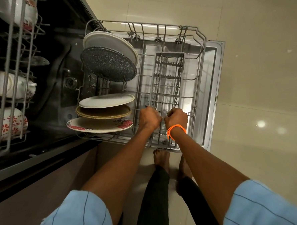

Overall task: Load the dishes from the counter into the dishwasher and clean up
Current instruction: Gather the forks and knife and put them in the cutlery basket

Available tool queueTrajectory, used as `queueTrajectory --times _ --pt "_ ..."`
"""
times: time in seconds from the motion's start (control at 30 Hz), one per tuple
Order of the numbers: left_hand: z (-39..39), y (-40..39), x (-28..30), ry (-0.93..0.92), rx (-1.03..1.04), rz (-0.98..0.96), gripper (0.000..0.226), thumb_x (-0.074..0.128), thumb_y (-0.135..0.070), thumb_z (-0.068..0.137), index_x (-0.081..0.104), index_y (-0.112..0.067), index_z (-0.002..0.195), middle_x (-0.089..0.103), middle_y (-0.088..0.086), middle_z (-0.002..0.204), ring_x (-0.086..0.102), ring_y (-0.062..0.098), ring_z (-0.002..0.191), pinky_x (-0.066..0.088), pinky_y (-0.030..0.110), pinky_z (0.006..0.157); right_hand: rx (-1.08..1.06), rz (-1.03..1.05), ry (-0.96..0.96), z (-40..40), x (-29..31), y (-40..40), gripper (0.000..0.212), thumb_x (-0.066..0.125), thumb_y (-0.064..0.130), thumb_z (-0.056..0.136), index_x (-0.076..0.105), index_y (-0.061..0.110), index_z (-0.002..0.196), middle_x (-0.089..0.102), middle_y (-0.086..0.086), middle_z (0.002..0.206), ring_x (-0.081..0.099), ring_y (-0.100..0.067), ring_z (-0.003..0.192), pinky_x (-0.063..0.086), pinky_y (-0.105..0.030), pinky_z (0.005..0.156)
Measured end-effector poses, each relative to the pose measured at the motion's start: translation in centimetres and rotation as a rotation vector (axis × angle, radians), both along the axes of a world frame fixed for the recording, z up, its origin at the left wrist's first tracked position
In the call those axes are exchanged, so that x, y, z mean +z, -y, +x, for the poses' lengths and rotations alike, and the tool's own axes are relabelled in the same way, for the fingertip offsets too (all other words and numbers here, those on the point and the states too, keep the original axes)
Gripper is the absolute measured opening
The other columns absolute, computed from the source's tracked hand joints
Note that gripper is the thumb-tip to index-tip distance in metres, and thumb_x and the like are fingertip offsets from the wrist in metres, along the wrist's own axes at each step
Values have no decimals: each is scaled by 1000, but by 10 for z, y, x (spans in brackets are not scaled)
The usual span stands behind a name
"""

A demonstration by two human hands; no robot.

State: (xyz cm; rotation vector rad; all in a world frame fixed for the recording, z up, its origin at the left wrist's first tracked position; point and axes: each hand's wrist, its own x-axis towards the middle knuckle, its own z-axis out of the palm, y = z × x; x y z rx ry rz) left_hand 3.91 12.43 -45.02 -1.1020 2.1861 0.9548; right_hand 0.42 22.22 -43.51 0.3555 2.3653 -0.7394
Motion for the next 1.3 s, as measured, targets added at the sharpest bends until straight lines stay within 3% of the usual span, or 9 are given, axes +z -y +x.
queueTrajectory --times 0.37,0.5,0.67,0.8,0.9,0.97,1.03,1.13,1.3 --pt "1 0 2 -7 -8 -6 10 73 -4 87 74 -6 77 73 7 74 73 17 66 64 34 64 -3 7 15 -4 2 -2 7 72 5 78 72 7 84 71 -10 80 65 -25 73 48 -27 65" --pt "2 0 8 -19 4 -22 11 73 -9 86 71 -12 75 70 3 75 70 16 72 59 27 71 4 -5 6 -5 7 -5 5 73 8 78 69 8 80 66 -7 74 62 -24 70 45 -25 63" --pt "8 3 33 -21 9 -19 21 71 -11 87 67 -20 69 70 1 74 68 16 74 59 30 72 16 -34 -3 -3 31 -9 7 72 13 76 68 8 79 67 -7 72 62 -23 68 42 -24 60" --pt "19 2 75 -41 46 35 20 65 -13 89 70 -22 72 69 -3 74 67 14 73 56 27 66 4 -63 -2 -2 71 -14 11 73 17 80 72 6 84 70 -8 77 62 -23 72 46 -26 67" --pt "31 2 118 -62 66 79 21 66 -14 89 69 -23 70 69 -7 74 66 12 73 57 28 71 -71 -86 1 -1 117 -11 11 73 17 81 72 6 83 67 -7 72 60 -21 69 43 -24 67" --pt "39 6 160 -73 85 68 23 64 -15 90 69 -24 69 66 -9 69 63 9 69 51 24 64 -108 -110 3 1 157 -4 10 75 19 80 71 9 79 67 -5 69 64 -22 68 49 -25 66" --pt "44 9 190 -81 116 37 22 58 -18 90 76 -18 78 70 -4 72 64 15 70 50 25 63 -134 -133 -9 3 184 0 12 75 20 79 70 13 72 68 -5 65 67 -24 64 58 -33 68" --pt "52 18 244 -120 180 -2 25 56 -24 91 79 -14 89 76 6 86 70 22 83 57 31 77 -126 -143 -33 8 236 3 14 73 20 81 69 12 70 67 -6 63 65 -24 62 57 -31 66" --pt "59 28 342 -233 254 -75 25 56 -24 92 74 -10 81 75 11 86 69 26 86 51 30 73 -19 -196 -61 30 320 18 18 71 20 81 69 11 66 70 -13 69 67 -33 74 51 -29 66"
